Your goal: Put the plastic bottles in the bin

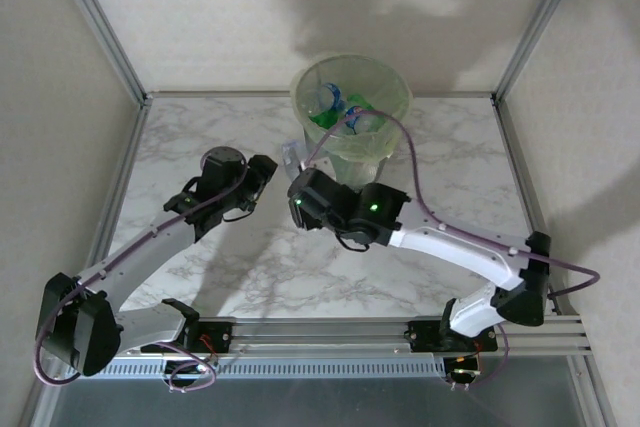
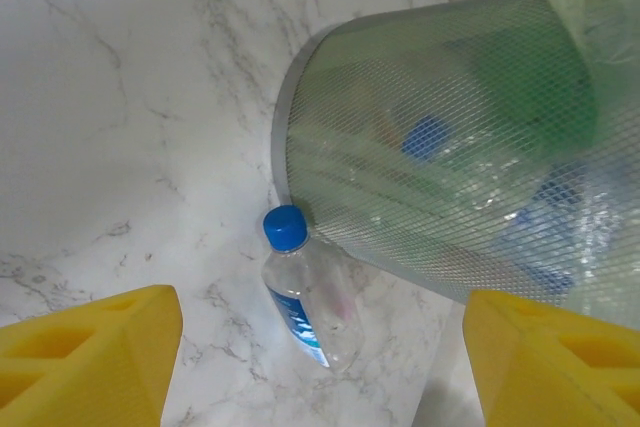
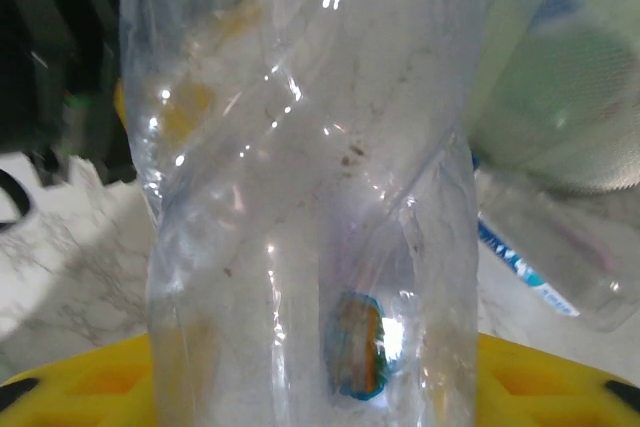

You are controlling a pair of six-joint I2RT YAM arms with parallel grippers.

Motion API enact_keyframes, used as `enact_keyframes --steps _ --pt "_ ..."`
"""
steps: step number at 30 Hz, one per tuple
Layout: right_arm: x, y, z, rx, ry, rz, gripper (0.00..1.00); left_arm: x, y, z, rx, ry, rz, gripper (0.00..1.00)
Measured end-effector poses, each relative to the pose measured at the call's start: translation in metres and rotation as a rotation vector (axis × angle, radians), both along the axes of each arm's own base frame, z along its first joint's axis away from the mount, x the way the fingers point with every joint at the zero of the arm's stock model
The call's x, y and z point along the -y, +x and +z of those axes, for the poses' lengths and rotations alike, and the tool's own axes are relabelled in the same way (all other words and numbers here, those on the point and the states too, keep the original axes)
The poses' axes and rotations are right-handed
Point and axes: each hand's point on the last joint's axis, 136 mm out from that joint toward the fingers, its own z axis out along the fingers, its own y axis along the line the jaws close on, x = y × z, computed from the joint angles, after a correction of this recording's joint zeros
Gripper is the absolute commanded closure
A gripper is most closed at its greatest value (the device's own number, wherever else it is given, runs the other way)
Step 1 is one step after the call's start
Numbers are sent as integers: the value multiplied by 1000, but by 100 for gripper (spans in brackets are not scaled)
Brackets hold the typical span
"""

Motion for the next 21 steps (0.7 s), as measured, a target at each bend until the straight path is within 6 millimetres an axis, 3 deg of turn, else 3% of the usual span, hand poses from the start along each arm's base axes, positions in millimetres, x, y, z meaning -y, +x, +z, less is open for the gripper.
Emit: enact_keyframes --steps 7,11,16,21 --pt "33 49 101 131 143 -117 46 7 1 8 13 23 -20 25" --pt "52 75 135 170 179 -187 47 8 2 5 7 44 -26 26" --pt "63 104 153 194 164 -244 47 9 5 4 2 49 -29 25" --pt "77 128 140 171 104 -280 46 11 8 13 22 42 -30 25"
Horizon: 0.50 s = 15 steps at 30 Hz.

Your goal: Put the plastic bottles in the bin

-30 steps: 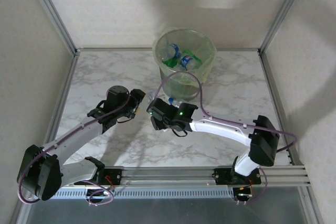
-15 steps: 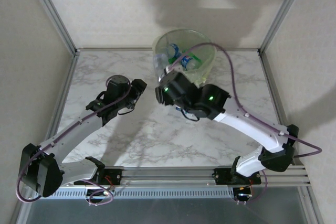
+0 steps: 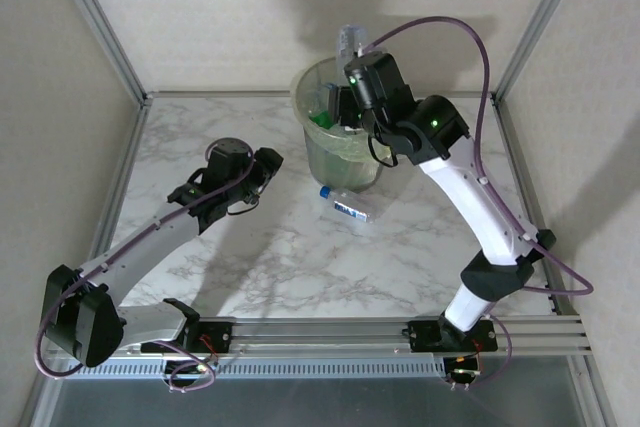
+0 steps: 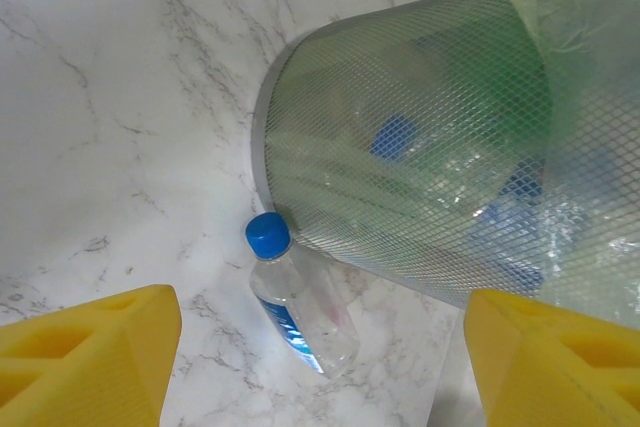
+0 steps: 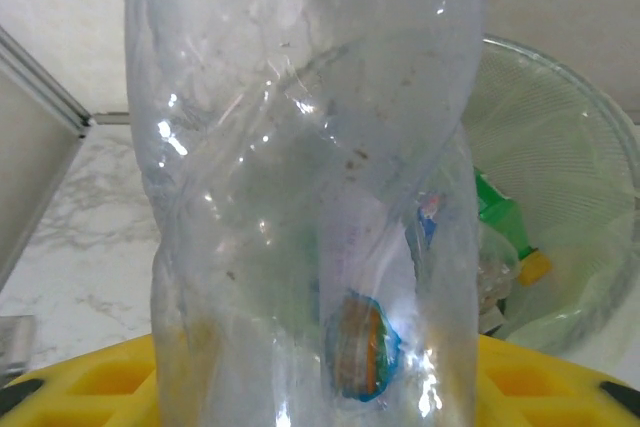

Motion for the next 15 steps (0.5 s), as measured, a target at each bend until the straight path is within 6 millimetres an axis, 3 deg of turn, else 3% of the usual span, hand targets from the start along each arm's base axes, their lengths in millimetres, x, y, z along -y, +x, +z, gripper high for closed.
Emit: enact_keyframes --steps 6,11,15 --pt "14 17 -7 -17 -19 -20 47 0 1 1 2 -1 0 25" --pt "13 29 -14 -24 -24 -18 47 0 1 1 1 -1 1 25" --pt "17 47 -29 -56 -36 -31 47 0 1 0 1 -1 1 25"
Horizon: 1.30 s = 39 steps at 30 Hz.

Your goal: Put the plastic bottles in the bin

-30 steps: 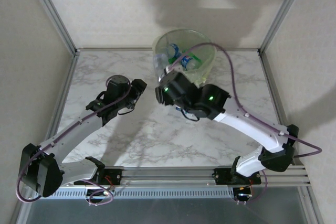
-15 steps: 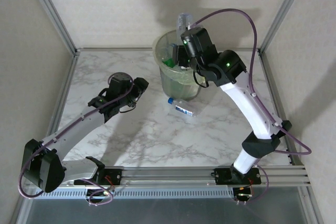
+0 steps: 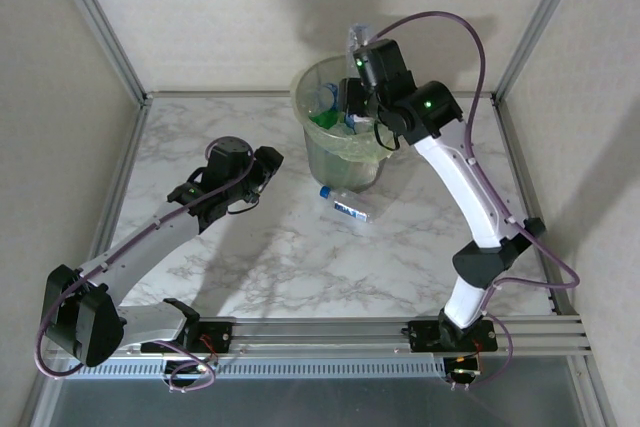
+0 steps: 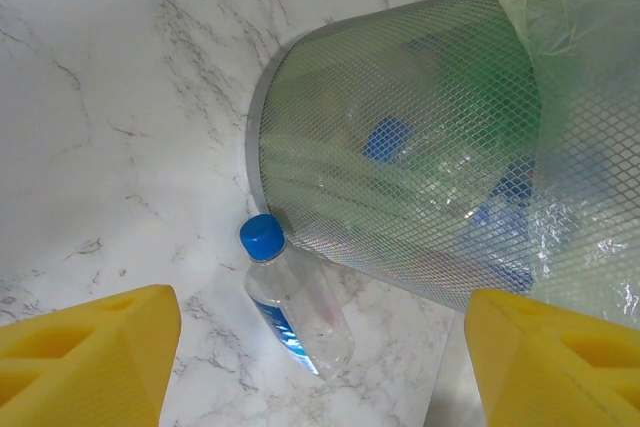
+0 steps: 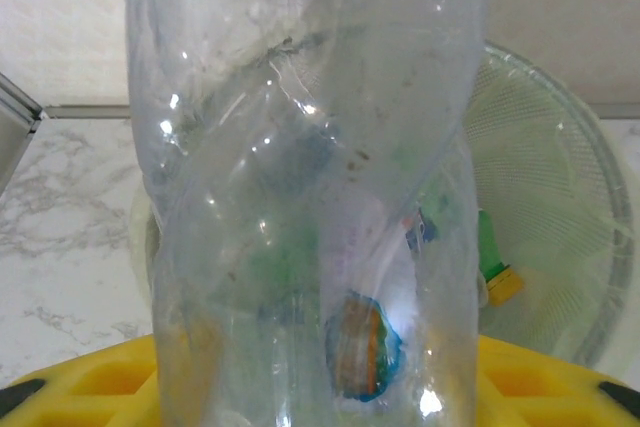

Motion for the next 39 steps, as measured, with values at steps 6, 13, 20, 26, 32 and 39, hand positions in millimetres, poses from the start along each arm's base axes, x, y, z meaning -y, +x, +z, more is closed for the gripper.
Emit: enact_keyframes --steps 6,13,20,26,32,39 --pt "5 24 -30 -65 -20 -27 46 -1 -2 -6 -14 3 2 25" --pt "-4 46 -64 -146 14 -41 26 -1 -2 -8 -15 4 2 25" --pt "-16 49 -55 -143 89 -23 21 -3 -7 -22 -42 16 1 24" --pt "-14 40 -29 -92 129 -16 22 -1 -8 -22 -46 9 -11 24" --pt "3 -27 -7 -30 166 35 21 -6 -6 -21 -41 7 -1 24" --pt "54 -105 -45 -8 241 39 20 -8 -4 -18 -31 2 -2 24"
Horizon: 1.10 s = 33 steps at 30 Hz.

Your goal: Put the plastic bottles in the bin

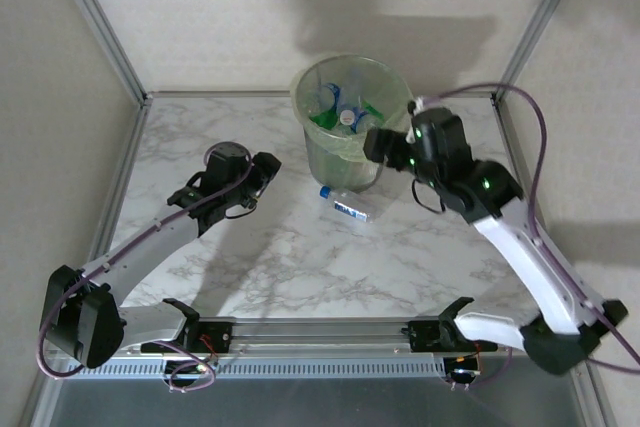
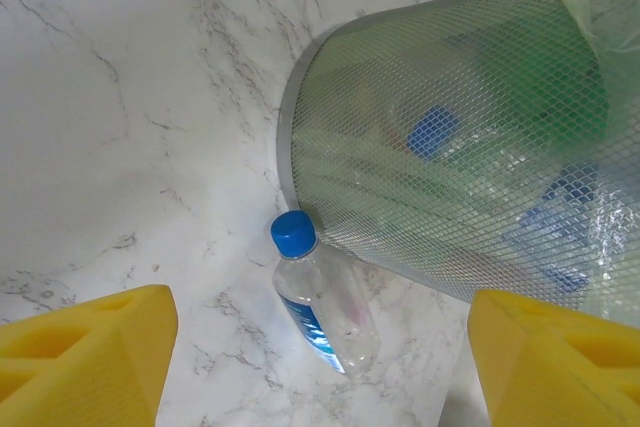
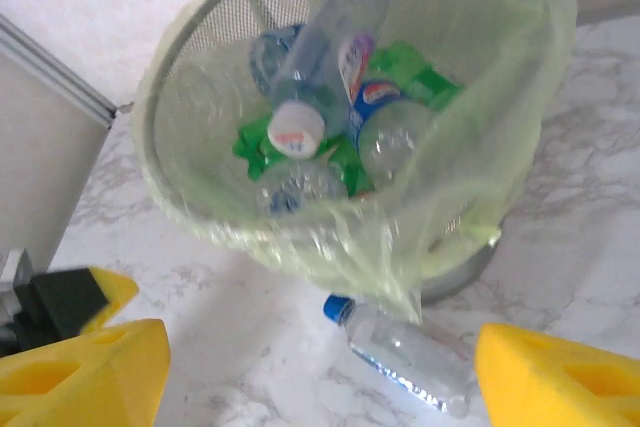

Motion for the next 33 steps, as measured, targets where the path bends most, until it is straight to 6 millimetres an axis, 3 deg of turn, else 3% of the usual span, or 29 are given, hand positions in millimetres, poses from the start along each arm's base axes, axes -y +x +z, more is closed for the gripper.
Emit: enact_keyframes --steps 9,23,28,33 --pt "8 -26 -143 -243 -126 30 20 8 4 -14 -33 -9 -26 25" --pt "-2 -17 -217 -280 -149 35 16 8 2 -13 -34 -20 -26 25" --pt "-1 -4 -227 -246 -84 7 27 6 -2 -12 -28 -27 -23 25" --pt "4 12 -235 -239 -24 -31 46 6 -2 -8 -17 -33 -21 25"
